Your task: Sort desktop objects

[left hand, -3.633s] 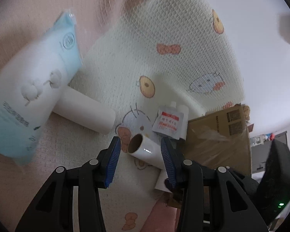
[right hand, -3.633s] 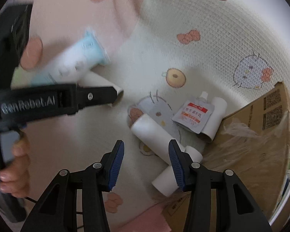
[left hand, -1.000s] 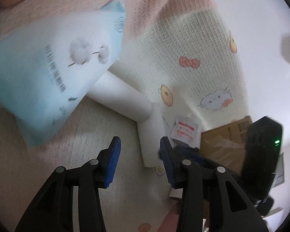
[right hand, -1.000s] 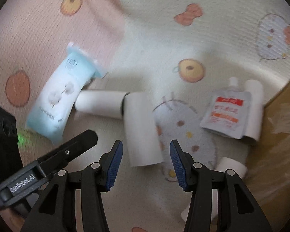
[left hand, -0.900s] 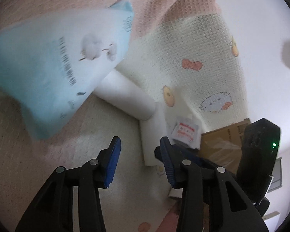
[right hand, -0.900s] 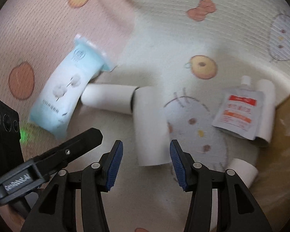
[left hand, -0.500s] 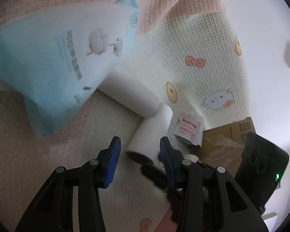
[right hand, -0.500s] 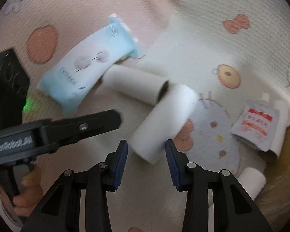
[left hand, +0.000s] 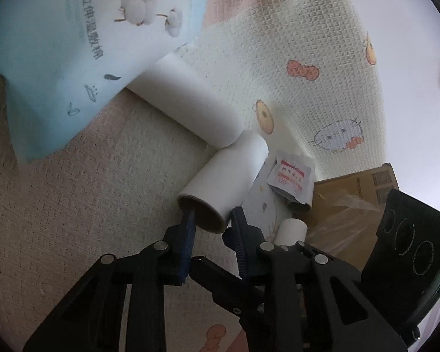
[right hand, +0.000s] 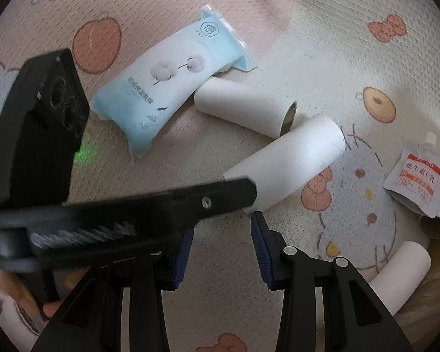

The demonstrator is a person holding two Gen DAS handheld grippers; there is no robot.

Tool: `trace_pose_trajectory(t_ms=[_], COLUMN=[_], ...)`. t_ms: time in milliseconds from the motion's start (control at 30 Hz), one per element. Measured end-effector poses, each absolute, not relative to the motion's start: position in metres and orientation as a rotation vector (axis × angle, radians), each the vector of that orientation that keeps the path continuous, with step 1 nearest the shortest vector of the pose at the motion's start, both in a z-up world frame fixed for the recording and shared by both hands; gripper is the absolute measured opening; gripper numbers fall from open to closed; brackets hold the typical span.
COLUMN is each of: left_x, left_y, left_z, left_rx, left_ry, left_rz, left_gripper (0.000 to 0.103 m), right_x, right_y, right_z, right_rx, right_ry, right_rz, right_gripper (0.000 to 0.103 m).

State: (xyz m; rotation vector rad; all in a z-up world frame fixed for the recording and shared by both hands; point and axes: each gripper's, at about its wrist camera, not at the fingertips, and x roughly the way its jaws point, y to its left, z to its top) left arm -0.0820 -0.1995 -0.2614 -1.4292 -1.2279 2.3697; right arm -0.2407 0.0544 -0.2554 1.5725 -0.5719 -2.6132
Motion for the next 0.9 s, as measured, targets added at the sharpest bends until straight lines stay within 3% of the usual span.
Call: trace_pose_trajectory(t_ms=[267, 333, 400, 600, 900], left_x=[-0.081, -0.087, -0.086, -0.083, -0.101], left_y=[-0.206, -0.206, -0.21, -0.221, -0.229], left_z=[-0.266, -0.274, -0.277, -0.255, -0.241], left_rx=[-1.447, -1.516, -1.52, -1.506, -1.42], left_ry=[-1.251, -1.294, -1.332, -1.198, -1.201], left_rz=[2.333, 2.271, 2.253, 2.401, 2.413], left_gripper=[0.029, 0.048, 0.05, 0.052, 0.052], right_x=[-0.24, -0.241, -0.24, -0.235, -0.228], right_y=[0.055, 0.056, 0.055, 0.071, 0.102], right_z=[-0.256, -0.259, -0.262, -0.261, -0.252], right_rx=[1.577, 1.589, 1.609, 1.628, 1.586], right_ry=[-0.609, -0.625, -0.651, -0.791, -0.977], right_rz=[-2.595, -2.574, -2.549, -2.543, -2.672], right_gripper=[0.037, 0.037, 0.037, 0.037, 0.038])
